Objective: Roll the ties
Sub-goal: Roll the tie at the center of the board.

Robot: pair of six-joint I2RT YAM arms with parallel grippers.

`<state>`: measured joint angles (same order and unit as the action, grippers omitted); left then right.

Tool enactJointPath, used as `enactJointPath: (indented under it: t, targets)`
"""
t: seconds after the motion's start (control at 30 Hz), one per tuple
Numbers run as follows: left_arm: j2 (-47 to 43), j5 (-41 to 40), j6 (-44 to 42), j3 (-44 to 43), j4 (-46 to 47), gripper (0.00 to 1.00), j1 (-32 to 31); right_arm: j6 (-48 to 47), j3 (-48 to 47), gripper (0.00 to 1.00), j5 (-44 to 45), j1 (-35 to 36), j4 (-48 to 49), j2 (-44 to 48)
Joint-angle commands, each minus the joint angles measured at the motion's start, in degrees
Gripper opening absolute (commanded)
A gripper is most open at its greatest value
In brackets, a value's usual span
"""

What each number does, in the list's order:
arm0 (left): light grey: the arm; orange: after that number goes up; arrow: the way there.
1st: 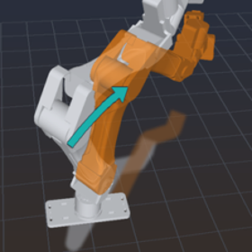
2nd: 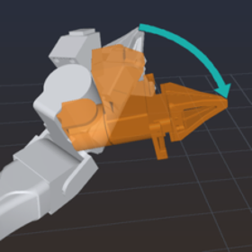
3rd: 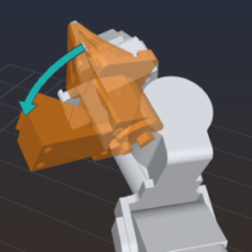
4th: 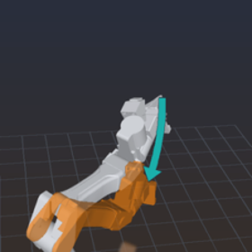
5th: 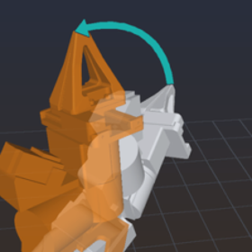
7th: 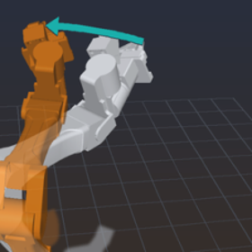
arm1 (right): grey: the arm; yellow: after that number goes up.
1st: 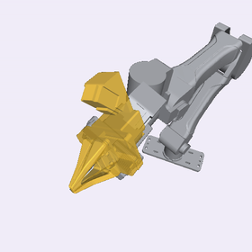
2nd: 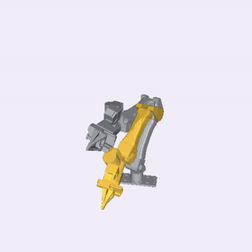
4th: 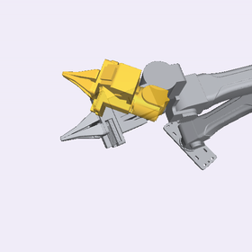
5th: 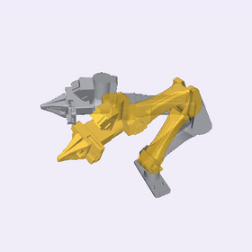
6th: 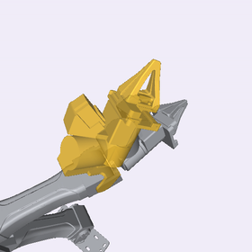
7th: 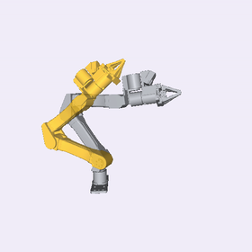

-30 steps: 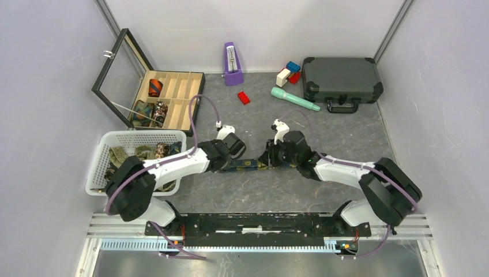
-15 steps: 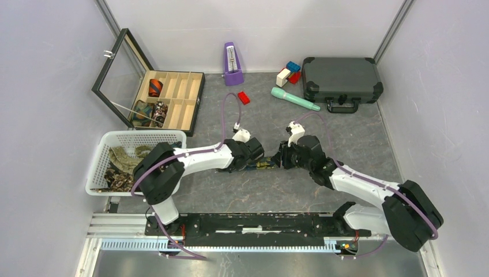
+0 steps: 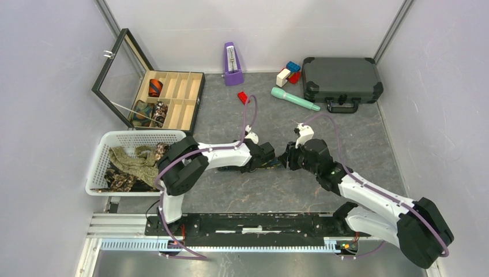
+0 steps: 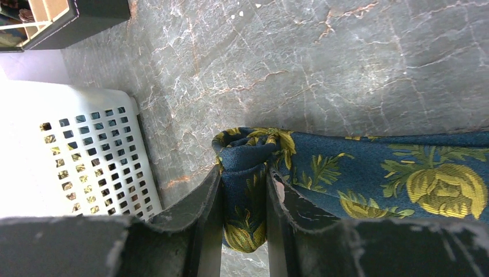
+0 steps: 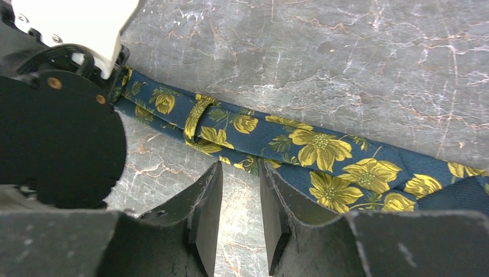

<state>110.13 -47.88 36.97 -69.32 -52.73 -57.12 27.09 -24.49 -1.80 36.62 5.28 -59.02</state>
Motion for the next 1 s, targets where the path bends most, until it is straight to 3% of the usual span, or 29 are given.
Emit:
enactJointPath:
  t: [0.0,0.2,0.6,0.97]
  targets:
    - [6.1,6.3,7.5,-3.3,1.5,0.09,-1.2,-0.7,0.2,0.37,3.9,-0.3,-1.8,3.1]
    - [10.5,7.7,9.0,-8.0,-1.6,0.09,-2.8,-0.9,0.3,0.37,4.9,-0.3,-3.7,5.5]
    - [11.6,17.4,3.7,-5.7,9.0,0.21,-3.2,-0.7,-1.0,0.38,5.5,-0.4,-6.7,7.9]
    - [8.1,20.7,0.2,-4.0,10.8,0.54,-3.1,-0.1,-2.9,0.39,5.5,-0.3,-7.7,8.1]
